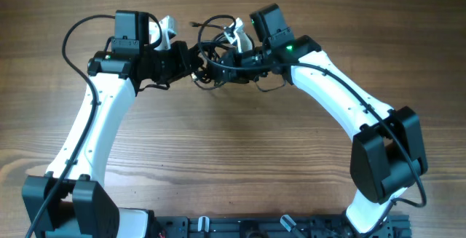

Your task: Untangle cables

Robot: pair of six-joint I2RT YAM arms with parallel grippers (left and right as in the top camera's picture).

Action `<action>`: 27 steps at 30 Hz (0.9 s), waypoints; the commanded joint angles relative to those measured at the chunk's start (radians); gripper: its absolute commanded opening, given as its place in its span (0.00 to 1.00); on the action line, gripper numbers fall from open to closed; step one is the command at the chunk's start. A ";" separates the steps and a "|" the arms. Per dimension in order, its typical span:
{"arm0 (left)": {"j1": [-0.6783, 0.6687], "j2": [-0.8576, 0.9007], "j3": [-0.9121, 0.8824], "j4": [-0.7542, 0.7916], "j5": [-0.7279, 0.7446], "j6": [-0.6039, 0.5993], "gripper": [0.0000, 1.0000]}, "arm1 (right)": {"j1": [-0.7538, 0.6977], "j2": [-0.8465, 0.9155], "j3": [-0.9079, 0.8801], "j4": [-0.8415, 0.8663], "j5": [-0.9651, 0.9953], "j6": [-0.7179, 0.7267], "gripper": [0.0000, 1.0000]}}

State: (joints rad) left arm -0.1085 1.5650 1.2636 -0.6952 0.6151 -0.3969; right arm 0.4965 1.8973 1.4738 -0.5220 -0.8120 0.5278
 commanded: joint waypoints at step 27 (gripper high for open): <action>0.002 -0.007 0.014 -0.147 -0.227 0.024 0.04 | -0.104 -0.059 0.003 0.025 -0.074 0.066 0.04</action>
State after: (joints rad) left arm -0.1143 1.5677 1.2648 -0.7918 0.6197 -0.3935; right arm 0.4694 1.8923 1.4738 -0.5053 -0.7330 0.6365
